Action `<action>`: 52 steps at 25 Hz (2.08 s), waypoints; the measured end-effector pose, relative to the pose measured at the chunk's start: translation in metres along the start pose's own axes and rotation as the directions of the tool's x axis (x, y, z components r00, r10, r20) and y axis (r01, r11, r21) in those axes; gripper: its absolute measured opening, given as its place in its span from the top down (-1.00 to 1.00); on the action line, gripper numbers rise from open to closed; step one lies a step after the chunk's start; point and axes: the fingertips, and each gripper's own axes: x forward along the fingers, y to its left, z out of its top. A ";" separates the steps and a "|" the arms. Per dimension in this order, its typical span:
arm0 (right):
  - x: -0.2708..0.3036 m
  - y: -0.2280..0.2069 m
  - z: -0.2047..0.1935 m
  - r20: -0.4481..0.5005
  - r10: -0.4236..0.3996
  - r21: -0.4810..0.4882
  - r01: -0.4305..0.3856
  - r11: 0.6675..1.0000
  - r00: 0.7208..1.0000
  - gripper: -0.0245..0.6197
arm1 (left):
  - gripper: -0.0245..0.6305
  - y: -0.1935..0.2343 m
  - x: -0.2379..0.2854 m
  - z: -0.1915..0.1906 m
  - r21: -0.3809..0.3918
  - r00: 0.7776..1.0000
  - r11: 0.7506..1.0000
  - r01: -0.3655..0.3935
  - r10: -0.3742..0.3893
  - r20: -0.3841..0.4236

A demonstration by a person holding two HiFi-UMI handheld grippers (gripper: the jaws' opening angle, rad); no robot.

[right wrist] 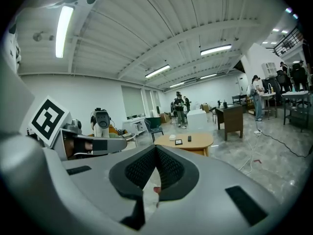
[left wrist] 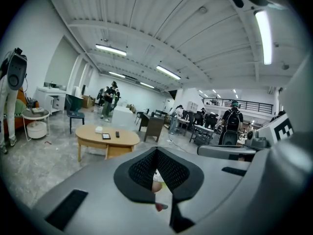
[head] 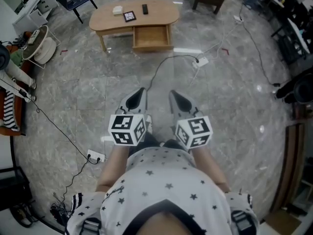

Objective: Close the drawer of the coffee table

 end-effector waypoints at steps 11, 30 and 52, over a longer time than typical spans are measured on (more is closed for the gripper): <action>0.050 -0.018 0.019 -0.014 -0.018 -0.026 0.017 1.000 1.000 0.90 | 0.91 0.021 0.045 0.027 0.056 1.000 0.998 -0.005 0.005 -0.004; 0.143 -0.026 0.045 -0.025 -0.029 0.000 0.029 1.000 0.999 0.90 | 0.91 0.090 0.114 0.059 0.070 0.997 0.996 0.058 -0.055 -0.045; 0.212 -0.039 0.056 -0.026 -0.042 0.013 0.042 0.999 0.999 0.90 | 0.91 0.141 0.166 0.076 0.066 0.994 0.994 0.089 -0.085 -0.063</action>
